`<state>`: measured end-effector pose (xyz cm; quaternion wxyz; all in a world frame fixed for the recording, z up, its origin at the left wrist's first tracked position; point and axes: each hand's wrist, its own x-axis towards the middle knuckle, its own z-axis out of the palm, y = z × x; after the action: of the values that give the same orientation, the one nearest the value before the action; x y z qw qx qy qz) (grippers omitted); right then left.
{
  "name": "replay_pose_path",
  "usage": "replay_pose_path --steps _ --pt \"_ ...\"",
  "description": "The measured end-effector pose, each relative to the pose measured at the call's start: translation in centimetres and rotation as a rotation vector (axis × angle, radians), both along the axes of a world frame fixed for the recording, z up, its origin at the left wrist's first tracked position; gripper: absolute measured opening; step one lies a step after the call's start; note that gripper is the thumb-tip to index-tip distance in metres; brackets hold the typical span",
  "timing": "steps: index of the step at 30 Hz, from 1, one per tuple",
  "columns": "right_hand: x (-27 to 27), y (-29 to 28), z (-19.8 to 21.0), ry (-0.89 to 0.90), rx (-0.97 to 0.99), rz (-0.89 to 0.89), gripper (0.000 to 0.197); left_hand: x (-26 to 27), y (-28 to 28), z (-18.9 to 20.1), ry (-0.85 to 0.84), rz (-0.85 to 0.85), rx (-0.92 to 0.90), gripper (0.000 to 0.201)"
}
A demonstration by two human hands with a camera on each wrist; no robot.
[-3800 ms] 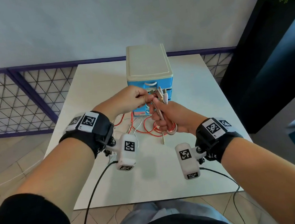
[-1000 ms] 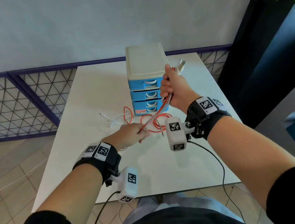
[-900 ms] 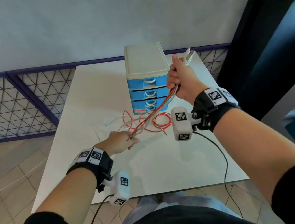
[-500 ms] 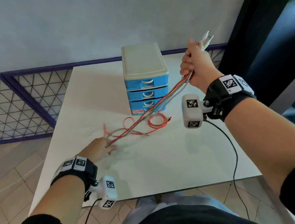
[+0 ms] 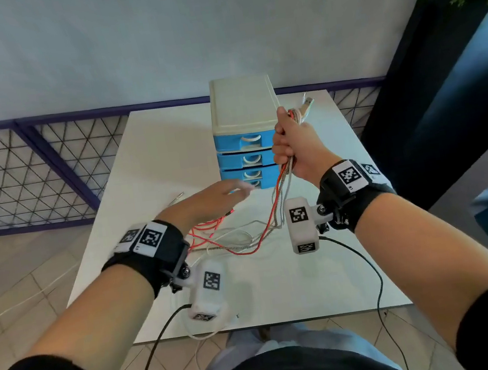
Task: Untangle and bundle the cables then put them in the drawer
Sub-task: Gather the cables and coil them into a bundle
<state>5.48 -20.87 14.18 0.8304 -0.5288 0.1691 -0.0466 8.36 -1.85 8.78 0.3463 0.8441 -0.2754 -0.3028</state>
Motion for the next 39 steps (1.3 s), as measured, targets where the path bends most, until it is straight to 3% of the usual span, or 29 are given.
replay_pose_path --steps 4,7,9,15,19,24,28,33,39 --pt "0.1 1.1 0.1 -0.018 0.074 0.011 0.038 -2.6 -4.2 2.1 0.099 -0.015 -0.285 0.058" --pt "0.0 0.6 0.1 -0.046 0.224 0.019 0.038 -3.7 -5.3 2.2 0.162 0.056 -0.436 0.039" --pt "-0.2 0.2 -0.1 -0.067 0.299 0.038 0.040 -3.8 -5.4 2.0 0.173 0.082 -0.487 0.037" --pt "-0.7 0.8 0.1 -0.134 0.562 0.114 0.044 -5.0 -5.6 2.1 0.300 0.086 -0.503 0.046" --pt "-0.3 0.2 0.1 -0.100 0.521 0.100 0.047 -4.6 -4.2 1.6 0.497 0.061 -0.440 0.056" --pt "-0.1 -1.8 0.0 -0.078 0.440 -0.005 0.046 -3.8 -1.7 0.3 0.605 -0.027 -0.361 0.059" --pt "-0.3 -2.2 -0.6 -0.031 0.332 -0.041 0.042 -3.2 -1.5 0.4 0.327 -0.082 -0.256 0.050" --pt "-0.7 -2.7 -0.4 0.067 -0.061 0.004 0.034 -2.1 -1.8 1.3 -0.178 -0.015 -0.074 0.032" --pt "-1.7 -2.9 -0.3 0.140 -0.112 0.341 0.038 -0.7 -1.8 2.5 -0.654 -0.162 0.118 0.019"
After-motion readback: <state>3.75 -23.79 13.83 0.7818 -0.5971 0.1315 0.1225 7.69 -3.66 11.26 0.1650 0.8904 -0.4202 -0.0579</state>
